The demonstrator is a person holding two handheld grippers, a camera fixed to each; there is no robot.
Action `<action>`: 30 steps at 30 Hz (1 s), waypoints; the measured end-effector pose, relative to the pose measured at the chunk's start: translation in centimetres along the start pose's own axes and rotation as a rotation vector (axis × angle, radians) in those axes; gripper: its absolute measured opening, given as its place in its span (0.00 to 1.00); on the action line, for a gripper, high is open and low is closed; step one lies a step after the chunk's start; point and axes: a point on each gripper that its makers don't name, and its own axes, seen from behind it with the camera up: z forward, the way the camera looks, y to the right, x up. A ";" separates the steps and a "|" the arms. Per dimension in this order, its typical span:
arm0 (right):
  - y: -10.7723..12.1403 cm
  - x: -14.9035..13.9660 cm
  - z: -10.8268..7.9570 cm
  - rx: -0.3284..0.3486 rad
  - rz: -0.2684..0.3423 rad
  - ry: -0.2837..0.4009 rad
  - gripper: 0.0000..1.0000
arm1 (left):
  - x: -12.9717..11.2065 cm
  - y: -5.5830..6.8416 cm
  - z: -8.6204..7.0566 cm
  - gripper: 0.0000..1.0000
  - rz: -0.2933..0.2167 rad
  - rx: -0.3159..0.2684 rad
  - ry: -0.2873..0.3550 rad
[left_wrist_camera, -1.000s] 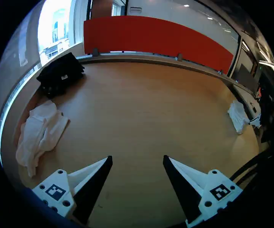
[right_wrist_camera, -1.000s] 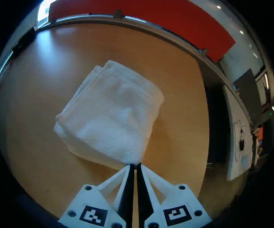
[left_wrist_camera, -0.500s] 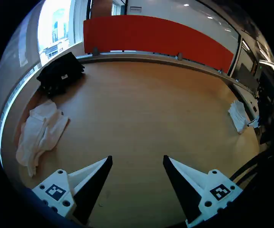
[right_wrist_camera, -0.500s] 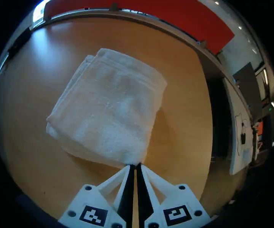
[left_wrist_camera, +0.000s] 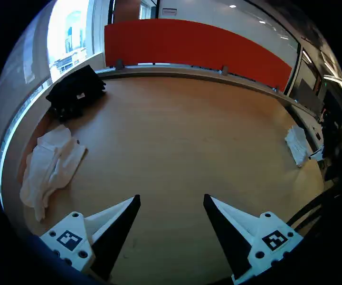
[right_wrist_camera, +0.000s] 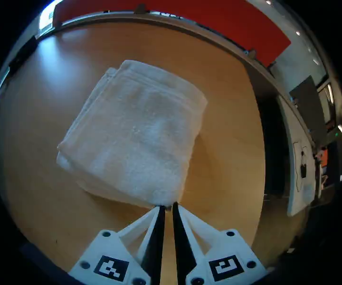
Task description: Fold towel
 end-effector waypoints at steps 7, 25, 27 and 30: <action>0.5 -0.2 -1.1 -0.020 -0.001 0.027 0.34 | 0.1 0.1 0.2 0.99 0.003 -0.006 0.000; -0.9 2.6 -3.8 -0.003 0.024 0.137 0.86 | 0.1 0.5 0.1 0.99 0.005 -0.021 0.006; -1.3 3.3 -4.1 0.004 0.028 0.154 0.86 | 0.1 0.4 0.1 0.99 0.004 -0.021 0.007; -1.8 4.1 -4.3 0.009 0.026 0.170 0.86 | 0.1 0.3 0.0 0.99 0.000 -0.020 0.010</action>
